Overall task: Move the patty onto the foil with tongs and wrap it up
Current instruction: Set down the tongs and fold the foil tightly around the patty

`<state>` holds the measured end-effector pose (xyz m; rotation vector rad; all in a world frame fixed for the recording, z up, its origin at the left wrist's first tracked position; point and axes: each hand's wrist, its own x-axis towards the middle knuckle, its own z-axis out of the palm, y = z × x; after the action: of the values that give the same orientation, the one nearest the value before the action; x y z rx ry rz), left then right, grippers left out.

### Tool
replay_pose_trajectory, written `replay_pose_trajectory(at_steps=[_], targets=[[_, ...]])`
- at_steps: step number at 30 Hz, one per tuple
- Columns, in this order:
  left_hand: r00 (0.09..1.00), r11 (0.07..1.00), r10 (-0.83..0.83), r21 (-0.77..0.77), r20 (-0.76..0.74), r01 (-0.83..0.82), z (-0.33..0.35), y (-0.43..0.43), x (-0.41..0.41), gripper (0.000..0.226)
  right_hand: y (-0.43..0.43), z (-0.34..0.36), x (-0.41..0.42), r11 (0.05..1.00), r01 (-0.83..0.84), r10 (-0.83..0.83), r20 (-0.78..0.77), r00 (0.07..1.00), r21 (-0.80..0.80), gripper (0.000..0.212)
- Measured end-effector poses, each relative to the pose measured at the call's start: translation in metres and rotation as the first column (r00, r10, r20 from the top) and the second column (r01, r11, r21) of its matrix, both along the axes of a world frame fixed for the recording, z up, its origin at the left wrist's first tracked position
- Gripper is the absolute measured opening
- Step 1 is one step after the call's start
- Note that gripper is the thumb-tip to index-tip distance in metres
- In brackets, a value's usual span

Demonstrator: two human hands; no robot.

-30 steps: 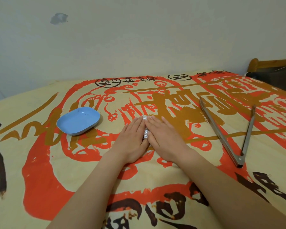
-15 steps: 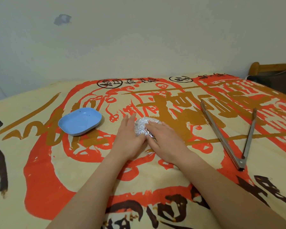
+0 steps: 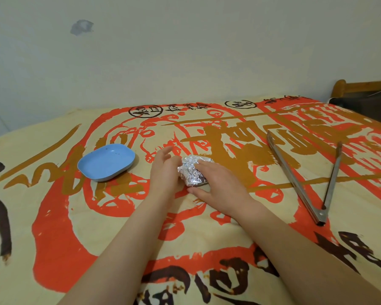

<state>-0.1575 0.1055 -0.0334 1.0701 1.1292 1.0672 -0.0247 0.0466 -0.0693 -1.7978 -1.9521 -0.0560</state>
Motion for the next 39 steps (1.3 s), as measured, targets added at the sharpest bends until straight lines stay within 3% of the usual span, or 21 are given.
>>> replay_pose_trajectory(at_steps=[3, 6, 8, 12, 14, 16, 18, 20, 22, 24, 28, 31, 36, 39], targets=[[0.990, 0.999, 0.032, -0.014, 0.139, -0.030, 0.003, 0.002, 0.001, 0.049, 0.001, 0.002, 0.000, 0.996, 0.004, -0.002, -0.021, 1.000, 0.088, 0.044], [0.987, 0.997, 0.025, 0.069, 0.159, -0.036, 0.005, 0.001, 0.004, 0.045, 0.003, 0.004, 0.004, 0.991, 0.066, -0.048, -0.151, 0.987, 0.119, 0.036], [0.996, 0.989, 0.023, 0.146, 0.082, -0.035, 0.003, 0.001, 0.005, 0.046, 0.003, 0.005, 0.007, 0.979, 0.124, -0.078, -0.263, 0.962, 0.163, 0.033], [0.976, 0.975, 0.028, 0.221, -0.217, 0.022, -0.004, 0.004, 0.004, 0.053, 0.006, 0.008, 0.009, 0.944, 0.268, -0.147, -0.482, 0.864, 0.194, 0.021], [0.954, 0.970, 0.009, 0.233, -0.300, 0.064, -0.007, 0.003, 0.003, 0.054, 0.009, 0.012, 0.010, 0.946, 0.297, -0.115, -0.724, 0.680, 0.130, 0.020], [0.938, 0.969, -0.006, 0.231, -0.346, 0.091, -0.008, 0.002, 0.002, 0.054, 0.011, 0.015, 0.009, 0.971, 0.237, -0.056, -0.920, 0.389, 0.041, 0.023], [0.943, 0.972, -0.023, 0.215, -0.331, 0.099, -0.008, 0.003, 0.001, 0.046, 0.012, 0.014, 0.008, 0.987, 0.160, -0.047, -0.991, 0.126, -0.026, 0.032], [0.951, 0.976, -0.010, 0.205, -0.309, 0.077, -0.008, 0.003, 0.000, 0.035, 0.015, 0.010, 0.007, 0.988, 0.136, -0.075, -0.997, 0.014, -0.072, 0.036], [0.951, 0.977, 0.038, 0.213, -0.308, 0.030, -0.010, 0.004, -0.002, 0.028, 0.018, 0.008, 0.007, 0.980, 0.146, -0.141, -0.989, 0.042, -0.134, 0.030], [0.937, 0.972, 0.095, 0.232, -0.336, -0.016, -0.013, 0.006, -0.003, 0.032, 0.019, 0.006, 0.009, 0.969, 0.152, -0.213, -0.968, 0.134, -0.193, 0.021], [0.900, 0.964, 0.144, 0.264, -0.411, -0.034, -0.018, 0.010, -0.007, 0.037, 0.013, 0.007, 0.012, 0.954, 0.196, -0.295, -0.815, 0.499, -0.226, 0.020], [0.843, 0.948, 0.137, 0.315, -0.520, 0.040, -0.022, 0.010, -0.009, 0.039, 0.007, 0.009, 0.014, 0.942, 0.275, -0.335, -0.586, 0.738, -0.192, 0.039], [0.679, 0.891, 0.140, 0.391, -0.721, 0.231, -0.026, 0.007, -0.006, 0.053, 0.004, 0.012, 0.012, 0.920, 0.354, -0.392, -0.351, 0.851, -0.168, 0.043], [0.599, 0.856, 0.096, 0.373, -0.795, 0.357, -0.029, 0.003, -0.003, 0.061, 0.004, 0.012, 0.008, 0.927, 0.359, -0.375, -0.320, 0.870, -0.109, 0.025]])
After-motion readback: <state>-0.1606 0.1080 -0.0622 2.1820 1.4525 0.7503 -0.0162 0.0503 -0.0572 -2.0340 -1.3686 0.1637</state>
